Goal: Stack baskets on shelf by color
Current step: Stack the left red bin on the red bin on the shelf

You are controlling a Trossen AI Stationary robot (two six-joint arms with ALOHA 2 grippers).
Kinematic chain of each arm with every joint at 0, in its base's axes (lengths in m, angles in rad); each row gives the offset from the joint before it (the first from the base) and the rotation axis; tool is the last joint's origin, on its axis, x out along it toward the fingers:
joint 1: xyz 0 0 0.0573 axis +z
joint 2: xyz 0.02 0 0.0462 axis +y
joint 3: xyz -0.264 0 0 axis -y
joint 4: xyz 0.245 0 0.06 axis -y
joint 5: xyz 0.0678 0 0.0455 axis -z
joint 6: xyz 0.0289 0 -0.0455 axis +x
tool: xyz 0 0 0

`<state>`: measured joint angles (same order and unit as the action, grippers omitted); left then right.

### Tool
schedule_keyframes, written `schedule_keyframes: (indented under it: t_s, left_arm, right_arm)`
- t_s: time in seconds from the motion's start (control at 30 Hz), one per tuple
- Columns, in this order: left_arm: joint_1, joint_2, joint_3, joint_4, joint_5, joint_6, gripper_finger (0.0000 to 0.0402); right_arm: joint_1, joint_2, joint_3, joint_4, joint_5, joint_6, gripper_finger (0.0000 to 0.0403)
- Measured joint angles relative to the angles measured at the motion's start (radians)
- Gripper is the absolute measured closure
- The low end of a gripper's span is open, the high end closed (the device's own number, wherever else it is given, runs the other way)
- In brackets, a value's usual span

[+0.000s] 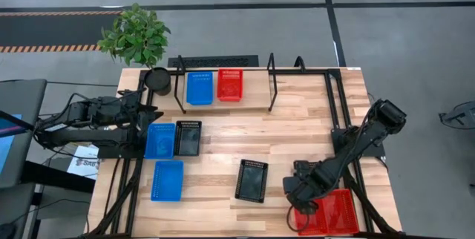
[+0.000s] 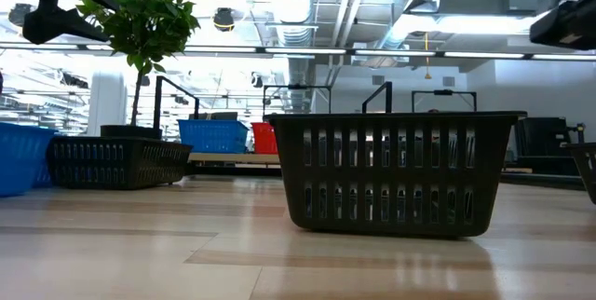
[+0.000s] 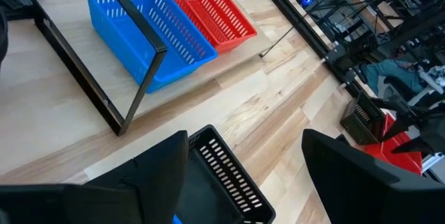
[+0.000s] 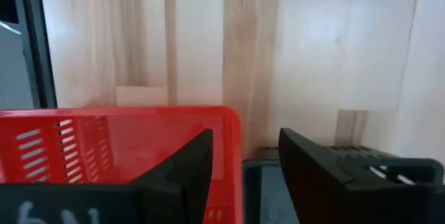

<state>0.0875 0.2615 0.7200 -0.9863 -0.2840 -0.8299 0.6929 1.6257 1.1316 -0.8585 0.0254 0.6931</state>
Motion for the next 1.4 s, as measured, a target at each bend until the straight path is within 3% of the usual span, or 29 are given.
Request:
schedule_keyframes:
  t_s: [0.33,0.8,0.97,1.17,1.4]
  left_arm:
    - [0.000,0.000,0.000,0.000,-0.010,0.000,0.0132]
    - [0.000,0.000,0.000,0.005,-0.011,-0.014,0.0132]
    - [0.000,0.000,0.000,0.005,-0.012,-0.020,0.0132]
    - [0.000,0.000,0.000,0.005,-0.012,-0.020,0.0132]
    - [0.000,0.000,0.000,0.005,-0.011,-0.008,0.0132]
  right_arm:
    - [0.001,0.000,0.000,0.008,0.000,-0.039,0.0216]
    - [0.004,0.120,0.000,0.027,-0.053,-0.047,0.0222]
    - [-0.010,0.123,0.005,0.006,-0.052,-0.042,0.0270]
    - [-0.045,0.121,0.022,-0.014,-0.065,-0.033,0.0385]
    - [-0.122,0.120,0.133,-0.099,-0.081,-0.106,0.0391]
